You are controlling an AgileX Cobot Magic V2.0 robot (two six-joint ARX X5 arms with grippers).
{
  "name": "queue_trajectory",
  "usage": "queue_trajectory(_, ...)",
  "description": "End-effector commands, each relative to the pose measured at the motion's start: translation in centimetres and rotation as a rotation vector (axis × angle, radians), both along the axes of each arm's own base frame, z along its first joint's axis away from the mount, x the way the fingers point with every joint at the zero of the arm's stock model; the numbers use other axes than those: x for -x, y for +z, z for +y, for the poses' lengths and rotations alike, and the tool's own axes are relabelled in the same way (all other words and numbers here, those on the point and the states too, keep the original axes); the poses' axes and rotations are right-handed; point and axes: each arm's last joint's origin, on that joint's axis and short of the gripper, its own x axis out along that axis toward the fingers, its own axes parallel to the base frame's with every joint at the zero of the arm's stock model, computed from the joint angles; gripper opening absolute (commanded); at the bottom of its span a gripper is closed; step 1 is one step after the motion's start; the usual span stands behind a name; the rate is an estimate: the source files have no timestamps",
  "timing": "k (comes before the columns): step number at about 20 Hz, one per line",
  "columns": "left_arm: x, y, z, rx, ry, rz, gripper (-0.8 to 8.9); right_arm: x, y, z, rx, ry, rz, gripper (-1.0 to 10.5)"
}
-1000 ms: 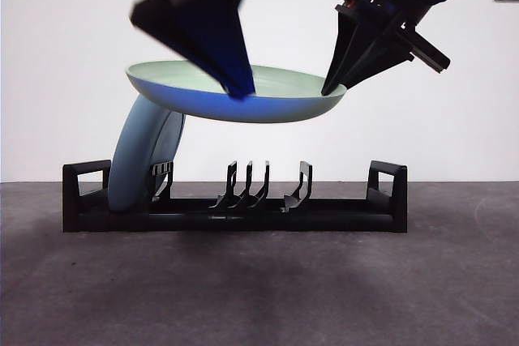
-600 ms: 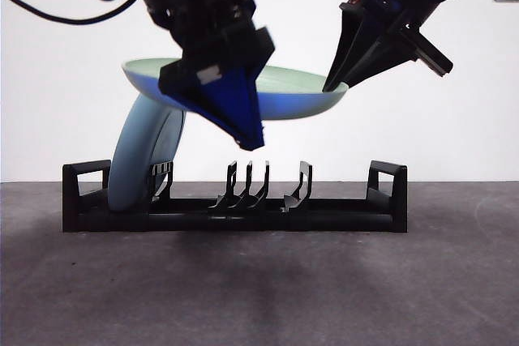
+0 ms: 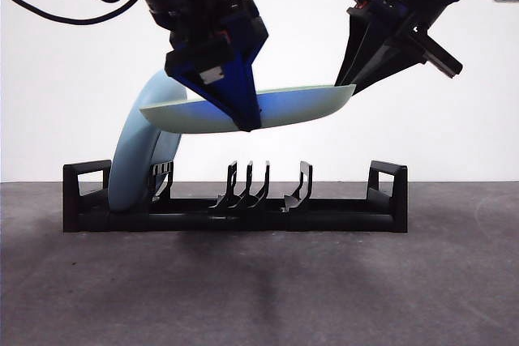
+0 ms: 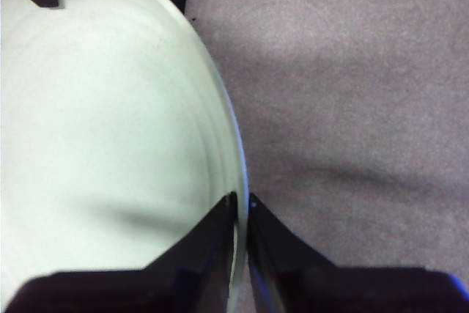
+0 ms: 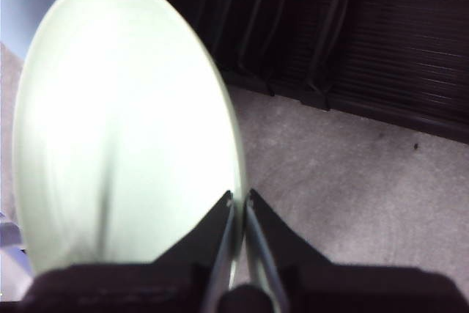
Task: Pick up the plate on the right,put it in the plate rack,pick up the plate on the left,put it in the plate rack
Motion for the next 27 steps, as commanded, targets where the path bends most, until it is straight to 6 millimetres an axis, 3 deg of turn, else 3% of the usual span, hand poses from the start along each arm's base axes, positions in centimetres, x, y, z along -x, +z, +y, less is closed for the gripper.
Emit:
queue_trajectory(1,-0.1,-0.3,0.0,0.008,0.012,0.009,-0.09,0.7,2.0,-1.0,-0.034,0.004,-0.077,0.5)
queue_trajectory(3,-0.1,-0.2,-0.3,0.053,-0.014,0.032,-0.09,1.2,3.6,-2.2,-0.054,-0.031,-0.143,2.3)
queue_trajectory(4,-0.2,-0.1,-0.5,0.085,-0.023,0.044,-0.09,1.6,4.6,-2.9,-0.067,-0.049,-0.183,2.6)
queue_trajectory(8,-0.5,0.7,-1.3,0.321,-0.017,0.138,-0.09,3.7,8.6,-6.0,-0.028,-0.224,-0.416,2.5)
queue_trajectory(12,-2.5,2.1,-1.3,0.616,0.018,0.215,-0.09,6.2,11.5,-7.9,0.024,-0.376,-0.595,2.5)
queue_trajectory(18,-6.9,4.6,0.6,1.048,0.033,0.331,-0.09,7.1,12.3,-9.0,0.032,-0.43,-0.633,2.5)
queue_trajectory(23,-10.0,4.7,2.2,1.213,0.1,0.347,-0.09,7.1,12.3,-9.0,0.031,-0.429,-0.633,2.5)
queue_trajectory(27,-12.3,3.6,2.8,1.305,0.133,0.384,-0.09,7.1,12.3,-9.0,0.031,-0.429,-0.633,2.5)
